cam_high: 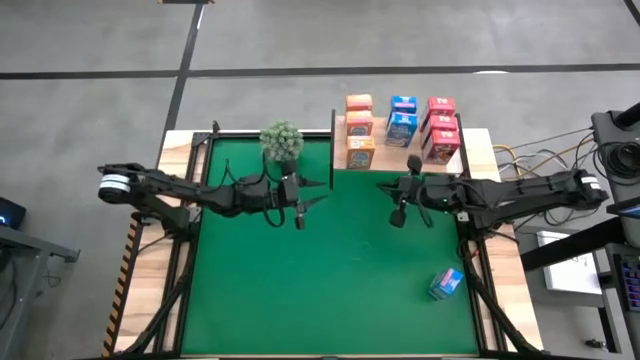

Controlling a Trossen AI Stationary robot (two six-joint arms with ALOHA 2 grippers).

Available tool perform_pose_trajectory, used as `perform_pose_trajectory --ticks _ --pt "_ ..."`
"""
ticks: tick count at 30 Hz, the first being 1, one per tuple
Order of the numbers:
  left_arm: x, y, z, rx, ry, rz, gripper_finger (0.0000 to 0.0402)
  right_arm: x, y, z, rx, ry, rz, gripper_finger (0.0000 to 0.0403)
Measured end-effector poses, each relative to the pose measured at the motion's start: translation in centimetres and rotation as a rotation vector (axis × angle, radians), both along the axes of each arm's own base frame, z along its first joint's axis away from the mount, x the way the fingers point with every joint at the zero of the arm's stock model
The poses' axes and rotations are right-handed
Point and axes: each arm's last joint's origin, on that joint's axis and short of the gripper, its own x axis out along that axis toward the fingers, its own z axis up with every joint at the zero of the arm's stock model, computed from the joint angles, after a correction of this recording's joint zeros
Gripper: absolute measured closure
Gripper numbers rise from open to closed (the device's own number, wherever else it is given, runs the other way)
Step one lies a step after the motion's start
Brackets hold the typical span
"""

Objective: Stack cereal on shelf
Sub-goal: Put the orange cereal box on the shelf

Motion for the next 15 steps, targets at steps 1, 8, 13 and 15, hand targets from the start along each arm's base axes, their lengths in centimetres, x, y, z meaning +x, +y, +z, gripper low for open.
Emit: perform_pose_trajectory --ticks 1,8,13,15 --pt "0.1 0.3 -0.3 0.001 -0.019 0.009 0.0276 0.2 -0.3 -0.2 -0.002 0.011 -0.02 0.0394" --pt "1.7 1.5 -2.2 -0.003 -0.011 0.044 0.0351 1.7 -2.8 -1.1 -0.013 0.04 -0.143 0.0394" --pt "3.2 2.4 -2.6 -0.001 0.0 0.068 0.0397 2.1 -4.5 -1.7 -0.035 0.077 -0.204 0.0394" --pt "3.8 2.9 -2.7 -0.002 0.002 0.079 0.0397 2.2 -4.9 -1.8 -0.036 0.07 -0.219 0.0394"
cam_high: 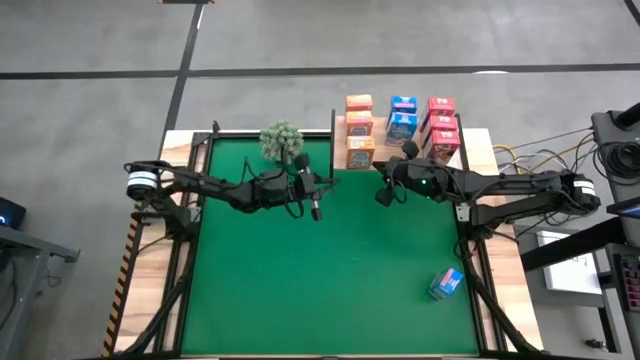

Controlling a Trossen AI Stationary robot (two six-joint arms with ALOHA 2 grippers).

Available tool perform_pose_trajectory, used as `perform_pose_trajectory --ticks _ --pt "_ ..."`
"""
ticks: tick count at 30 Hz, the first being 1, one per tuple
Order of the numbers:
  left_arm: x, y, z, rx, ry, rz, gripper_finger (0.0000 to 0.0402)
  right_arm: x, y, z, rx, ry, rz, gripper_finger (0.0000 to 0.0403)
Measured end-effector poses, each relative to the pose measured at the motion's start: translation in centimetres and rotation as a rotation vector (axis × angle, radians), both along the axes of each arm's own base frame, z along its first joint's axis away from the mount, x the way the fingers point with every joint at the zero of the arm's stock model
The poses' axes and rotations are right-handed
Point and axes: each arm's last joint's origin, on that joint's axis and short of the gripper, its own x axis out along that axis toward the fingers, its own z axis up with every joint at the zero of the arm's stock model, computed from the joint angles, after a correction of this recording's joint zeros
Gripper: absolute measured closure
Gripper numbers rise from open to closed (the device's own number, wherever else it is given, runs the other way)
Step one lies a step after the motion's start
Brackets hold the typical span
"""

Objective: Stack cereal on shelf
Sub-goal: Put the orange cereal box on the shelf

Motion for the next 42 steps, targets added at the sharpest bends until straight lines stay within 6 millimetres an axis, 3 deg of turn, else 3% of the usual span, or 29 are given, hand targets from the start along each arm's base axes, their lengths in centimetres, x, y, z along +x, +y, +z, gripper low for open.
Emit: perform_pose_trajectory --ticks 8,17,35,42 --pt "1.9 1.8 -0.5 -0.006 0.008 0.043 0.0401 0.0 -0.4 0.0 -0.009 0.006 -0.007 0.0394" --pt "3.2 2.5 -0.9 -0.004 0.013 0.055 0.0401 0.4 -0.4 0.2 -0.039 -0.012 0.09 0.0394" --pt "3.0 4.1 -0.8 -0.018 0.006 0.098 0.0402 1.2 -3.4 -1.2 -0.058 0.029 0.01 0.0394" --pt "2.9 4.6 -0.8 -0.017 0.006 0.115 0.0402 1.6 -3.4 -1.6 -0.031 0.033 0.07 0.0394"
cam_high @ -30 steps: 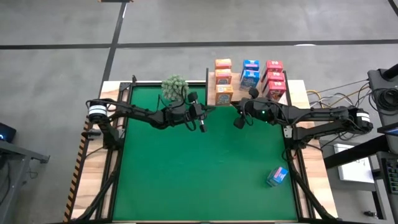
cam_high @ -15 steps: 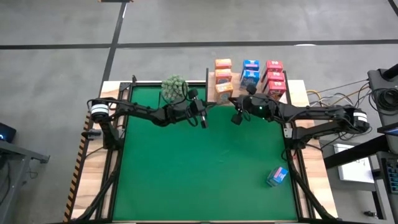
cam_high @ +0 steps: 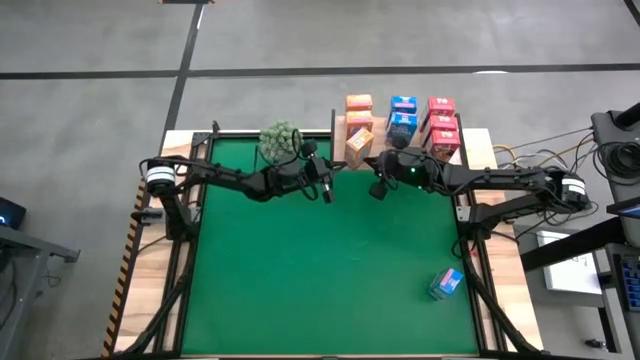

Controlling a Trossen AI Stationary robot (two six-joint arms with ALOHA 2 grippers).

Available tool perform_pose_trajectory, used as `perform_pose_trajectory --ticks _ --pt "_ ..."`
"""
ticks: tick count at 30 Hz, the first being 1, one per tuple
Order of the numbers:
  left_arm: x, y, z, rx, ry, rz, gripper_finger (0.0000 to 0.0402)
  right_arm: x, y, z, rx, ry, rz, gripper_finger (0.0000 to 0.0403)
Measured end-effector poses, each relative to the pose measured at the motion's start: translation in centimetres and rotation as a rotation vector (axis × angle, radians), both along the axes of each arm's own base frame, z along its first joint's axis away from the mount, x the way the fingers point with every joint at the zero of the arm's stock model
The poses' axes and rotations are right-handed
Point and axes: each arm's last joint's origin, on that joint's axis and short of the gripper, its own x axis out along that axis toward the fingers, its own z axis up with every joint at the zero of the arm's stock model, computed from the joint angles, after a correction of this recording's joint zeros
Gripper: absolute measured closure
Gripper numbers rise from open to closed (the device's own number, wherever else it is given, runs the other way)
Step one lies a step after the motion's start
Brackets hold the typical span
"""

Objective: Stack cereal on shelf
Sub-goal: Put the orange cereal box on the shelf

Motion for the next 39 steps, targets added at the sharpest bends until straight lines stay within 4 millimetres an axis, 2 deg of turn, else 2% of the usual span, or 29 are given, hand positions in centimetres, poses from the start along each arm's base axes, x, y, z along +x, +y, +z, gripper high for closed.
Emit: perform_pose_trajectory --ticks 4,12,19,24,31,39 --pt "-0.1 0.5 0.0 0.0 -0.001 0.017 0.0402 0.1 0.1 0.1 0.031 -0.028 0.055 0.0394" --pt "-0.1 0.8 0.3 -0.004 -0.013 0.025 0.0401 0.7 -0.1 0.4 0.004 -0.098 0.057 0.0394" --pt "-0.3 -0.2 1.1 -0.016 -0.014 0.002 0.0401 1.9 -0.4 -0.4 -0.014 -0.095 0.088 0.0394" --pt "-0.6 -0.6 1.8 -0.022 0.01 -0.005 0.0401 2.4 -0.3 -0.1 0.003 -0.09 0.136 0.0394" --pt "-0.8 -0.3 1.8 0.02 0.031 0.095 0.0401 1.8 0.6 1.2 0.006 -0.091 0.162 0.0394" --pt "-0.8 0.5 2.4 0.039 0.011 0.117 0.0401 0.2 1.5 3.2 -0.001 -0.138 0.172 0.0394"
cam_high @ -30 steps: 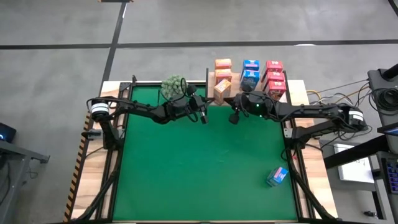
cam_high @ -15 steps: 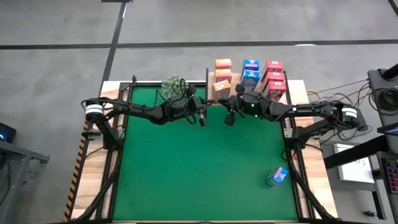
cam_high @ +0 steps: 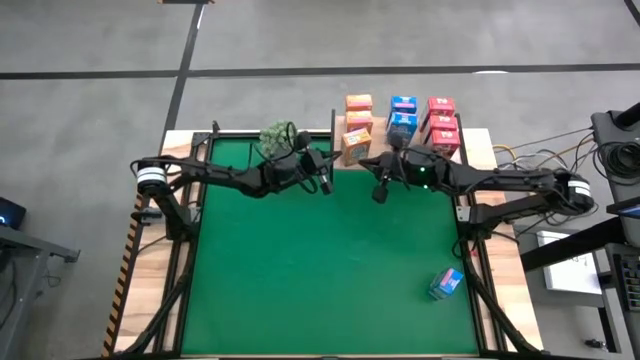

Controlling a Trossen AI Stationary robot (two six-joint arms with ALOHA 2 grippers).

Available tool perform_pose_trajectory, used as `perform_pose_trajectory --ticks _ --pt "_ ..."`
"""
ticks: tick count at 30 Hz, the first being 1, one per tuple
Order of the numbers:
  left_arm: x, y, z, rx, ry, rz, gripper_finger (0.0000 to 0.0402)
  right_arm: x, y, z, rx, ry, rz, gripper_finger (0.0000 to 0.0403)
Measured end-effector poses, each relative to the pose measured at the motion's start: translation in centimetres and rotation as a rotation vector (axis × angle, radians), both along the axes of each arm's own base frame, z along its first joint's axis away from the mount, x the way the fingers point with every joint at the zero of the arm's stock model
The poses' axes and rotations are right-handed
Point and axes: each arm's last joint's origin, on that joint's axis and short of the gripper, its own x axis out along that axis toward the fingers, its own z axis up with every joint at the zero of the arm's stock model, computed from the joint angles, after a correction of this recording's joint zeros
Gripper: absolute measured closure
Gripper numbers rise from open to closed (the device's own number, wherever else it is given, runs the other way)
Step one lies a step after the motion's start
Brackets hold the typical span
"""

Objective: Stack cereal on shelf
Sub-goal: Put the orange cereal box on the shelf

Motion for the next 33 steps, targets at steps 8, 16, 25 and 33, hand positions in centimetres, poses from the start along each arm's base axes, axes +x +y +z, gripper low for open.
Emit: perform_pose_trajectory --ticks 8,16,25,33 --pt "0.0 0.9 0.7 0.011 -0.027 -0.001 0.0401 -1.0 0.3 0.9 0.02 -0.022 -0.006 0.0394" --pt "0.7 1.1 0.6 0.01 -0.032 -0.017 0.0401 -1.5 0.3 1.4 0.0 -0.039 -0.071 0.0394" --pt "0.6 1.7 0.7 0.013 -0.038 0.023 0.0401 -2.6 0.2 2.5 -0.042 -0.078 -0.204 0.0394" --pt "0.6 1.7 0.8 0.014 -0.04 0.024 0.0401 -3.0 -0.2 2.3 -0.09 -0.04 -0.358 0.0394"
